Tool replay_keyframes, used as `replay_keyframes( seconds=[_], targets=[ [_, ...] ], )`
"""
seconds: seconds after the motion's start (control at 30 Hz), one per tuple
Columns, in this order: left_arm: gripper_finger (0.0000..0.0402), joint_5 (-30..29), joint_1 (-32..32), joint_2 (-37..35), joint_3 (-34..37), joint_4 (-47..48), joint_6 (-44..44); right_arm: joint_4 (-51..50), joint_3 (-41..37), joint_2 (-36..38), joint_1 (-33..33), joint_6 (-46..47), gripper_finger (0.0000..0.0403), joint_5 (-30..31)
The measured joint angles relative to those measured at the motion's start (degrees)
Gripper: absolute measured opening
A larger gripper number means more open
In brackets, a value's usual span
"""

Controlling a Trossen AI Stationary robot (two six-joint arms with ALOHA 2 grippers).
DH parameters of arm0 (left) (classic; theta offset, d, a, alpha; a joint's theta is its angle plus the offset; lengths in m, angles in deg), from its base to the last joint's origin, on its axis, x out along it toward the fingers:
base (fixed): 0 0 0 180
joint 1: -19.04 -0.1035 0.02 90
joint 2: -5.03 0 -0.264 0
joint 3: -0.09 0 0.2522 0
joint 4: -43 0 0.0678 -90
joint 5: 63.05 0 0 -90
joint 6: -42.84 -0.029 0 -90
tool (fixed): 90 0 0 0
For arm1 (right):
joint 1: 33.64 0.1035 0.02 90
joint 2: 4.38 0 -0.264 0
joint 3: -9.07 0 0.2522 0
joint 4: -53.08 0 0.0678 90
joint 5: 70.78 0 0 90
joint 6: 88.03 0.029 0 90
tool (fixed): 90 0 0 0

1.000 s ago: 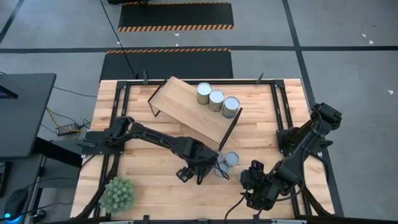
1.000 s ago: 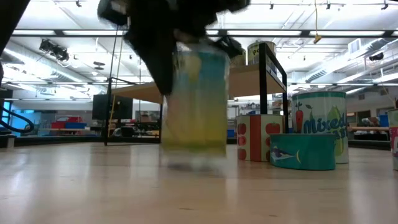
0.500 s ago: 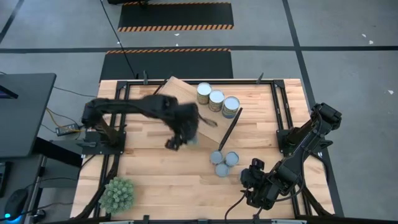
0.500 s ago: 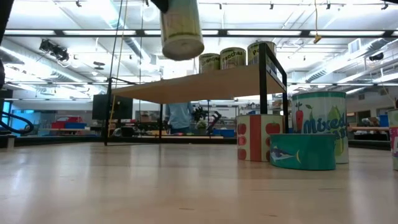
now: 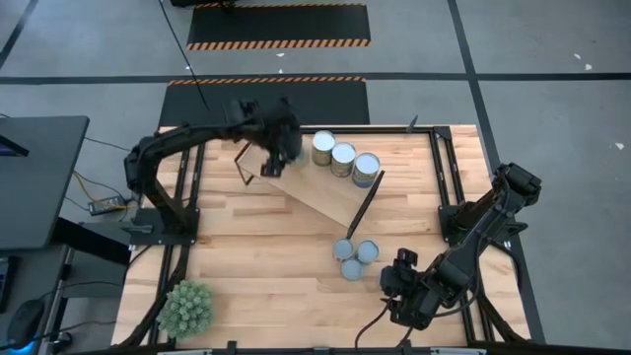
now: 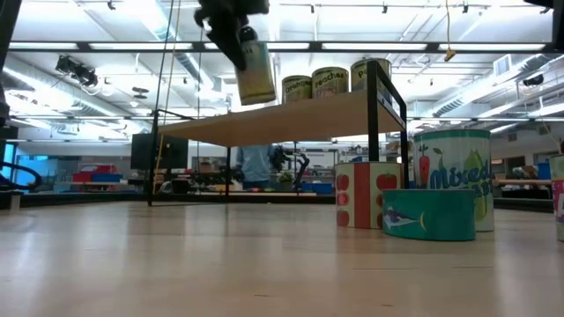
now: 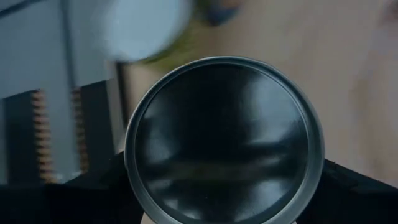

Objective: Pick and place cans onto a shelf
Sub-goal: Put the canned carrots on the shelf

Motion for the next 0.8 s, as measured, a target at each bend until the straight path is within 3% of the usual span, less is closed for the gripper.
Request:
replay_keyframes(
  seconds=[0.33, 0.8],
  targets=[
    [0.0301, 0.5, -10.0, 2.7, 0.1, -3.7, -7.8, 0.0, 0.0, 0.0, -1.3, -1.1, 0.0309, 0.0],
    [0.0302, 6.6, -10.2, 5.0, 0.1, -7.5, -11.7, 0.6, 0.0, 0.1, -1.7, -1.5, 0.0309, -0.3]
  ],
)
